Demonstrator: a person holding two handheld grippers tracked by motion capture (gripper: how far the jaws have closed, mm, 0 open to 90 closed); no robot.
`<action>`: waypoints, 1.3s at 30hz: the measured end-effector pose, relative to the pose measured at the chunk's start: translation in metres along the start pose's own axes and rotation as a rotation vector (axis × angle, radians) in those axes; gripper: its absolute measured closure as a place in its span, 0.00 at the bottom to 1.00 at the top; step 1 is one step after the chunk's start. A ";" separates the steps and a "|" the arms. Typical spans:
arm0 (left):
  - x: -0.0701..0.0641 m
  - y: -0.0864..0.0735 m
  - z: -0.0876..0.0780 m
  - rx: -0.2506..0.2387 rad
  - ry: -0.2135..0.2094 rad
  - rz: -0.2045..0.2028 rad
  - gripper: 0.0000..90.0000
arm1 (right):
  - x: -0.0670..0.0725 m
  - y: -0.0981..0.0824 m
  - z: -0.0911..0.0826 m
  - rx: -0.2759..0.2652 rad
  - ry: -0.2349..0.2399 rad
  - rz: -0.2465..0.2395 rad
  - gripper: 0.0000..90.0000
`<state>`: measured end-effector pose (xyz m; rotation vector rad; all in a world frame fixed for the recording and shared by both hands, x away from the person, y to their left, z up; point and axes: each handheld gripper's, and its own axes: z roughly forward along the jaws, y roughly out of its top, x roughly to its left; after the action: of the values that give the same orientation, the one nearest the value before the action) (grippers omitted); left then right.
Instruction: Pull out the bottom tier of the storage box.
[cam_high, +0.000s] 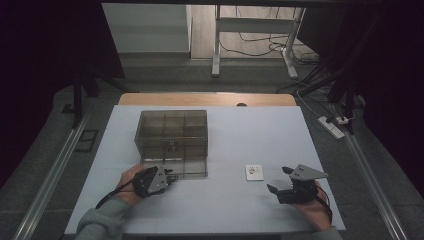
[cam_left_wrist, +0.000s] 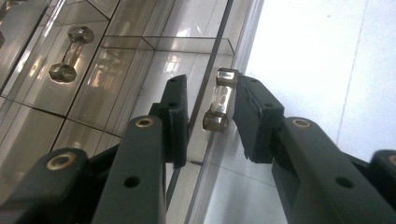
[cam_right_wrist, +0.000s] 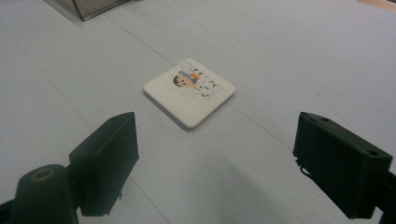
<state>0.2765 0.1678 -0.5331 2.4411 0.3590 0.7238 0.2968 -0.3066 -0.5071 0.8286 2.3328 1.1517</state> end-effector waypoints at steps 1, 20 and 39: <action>0.000 0.000 0.000 -0.002 0.001 -0.001 0.72 | 0.000 0.000 0.000 0.000 -0.001 0.000 0.15; -0.001 0.001 0.004 -0.004 0.004 -0.023 0.56 | -0.001 0.000 0.000 -0.005 -0.002 0.003 0.15; 0.001 0.003 -0.014 -0.093 0.005 -0.299 0.37 | -0.004 -0.001 0.002 -0.007 0.021 0.007 0.15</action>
<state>0.2696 0.1718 -0.5212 2.2326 0.6603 0.6016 0.3006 -0.3080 -0.5086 0.8268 2.3432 1.1767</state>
